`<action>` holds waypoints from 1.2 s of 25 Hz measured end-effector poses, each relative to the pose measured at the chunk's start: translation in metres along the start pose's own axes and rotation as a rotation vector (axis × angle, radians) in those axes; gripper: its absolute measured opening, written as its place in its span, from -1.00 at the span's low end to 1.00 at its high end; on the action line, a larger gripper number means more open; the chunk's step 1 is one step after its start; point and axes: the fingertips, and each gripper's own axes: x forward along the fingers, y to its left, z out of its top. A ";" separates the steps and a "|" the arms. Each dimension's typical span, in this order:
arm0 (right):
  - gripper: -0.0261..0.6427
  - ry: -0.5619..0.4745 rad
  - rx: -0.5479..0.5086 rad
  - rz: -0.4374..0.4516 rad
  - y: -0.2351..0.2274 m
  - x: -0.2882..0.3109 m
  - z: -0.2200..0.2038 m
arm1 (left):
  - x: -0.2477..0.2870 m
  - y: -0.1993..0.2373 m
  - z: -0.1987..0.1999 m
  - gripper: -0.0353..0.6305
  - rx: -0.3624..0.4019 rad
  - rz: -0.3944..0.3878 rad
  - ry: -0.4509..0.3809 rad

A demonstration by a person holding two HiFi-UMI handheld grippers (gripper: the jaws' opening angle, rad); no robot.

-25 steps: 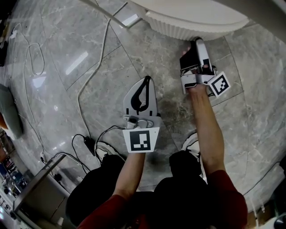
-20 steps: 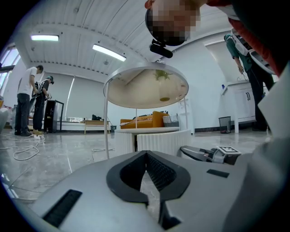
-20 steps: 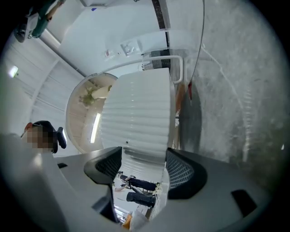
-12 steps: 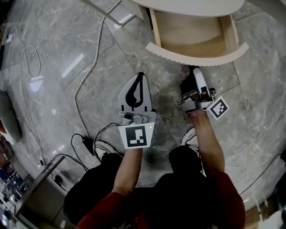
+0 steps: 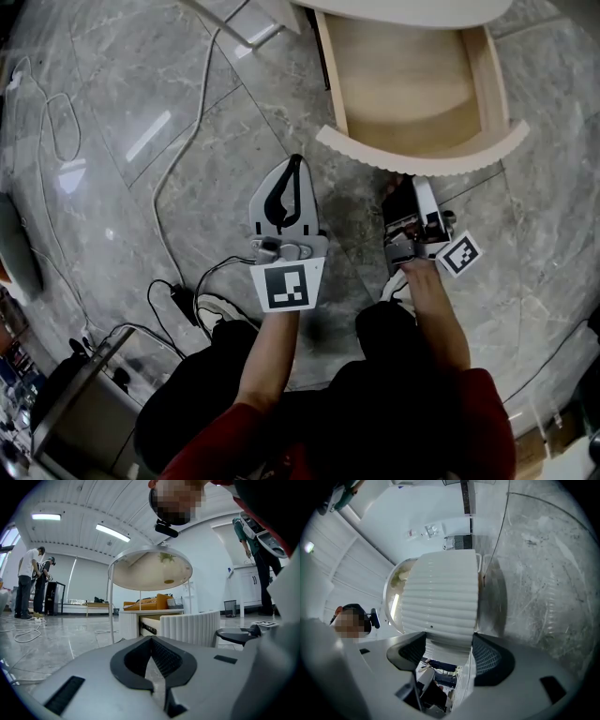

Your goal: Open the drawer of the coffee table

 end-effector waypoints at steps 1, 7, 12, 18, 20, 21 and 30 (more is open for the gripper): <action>0.05 0.001 0.001 -0.004 0.000 -0.001 0.000 | 0.001 0.001 -0.001 -0.85 -0.002 0.001 0.004; 0.05 0.000 0.000 -0.025 0.001 -0.006 -0.002 | 0.004 0.003 -0.005 -0.85 -0.004 -0.002 0.008; 0.05 0.005 -0.001 -0.026 0.002 -0.006 -0.002 | 0.004 -0.002 -0.004 -0.85 -0.009 -0.013 0.011; 0.05 -0.002 -0.008 -0.039 0.002 -0.005 -0.002 | 0.005 -0.006 -0.002 -0.85 0.002 -0.027 0.002; 0.05 -0.006 -0.028 -0.052 0.003 -0.004 -0.002 | 0.005 -0.007 -0.003 -0.85 0.003 -0.030 0.004; 0.05 -0.011 -0.049 -0.065 0.004 -0.004 -0.001 | 0.005 -0.008 -0.003 -0.85 0.003 -0.031 0.004; 0.05 0.138 -0.838 -0.438 -0.001 -0.016 -0.012 | 0.006 -0.010 -0.005 -0.85 0.008 -0.033 0.000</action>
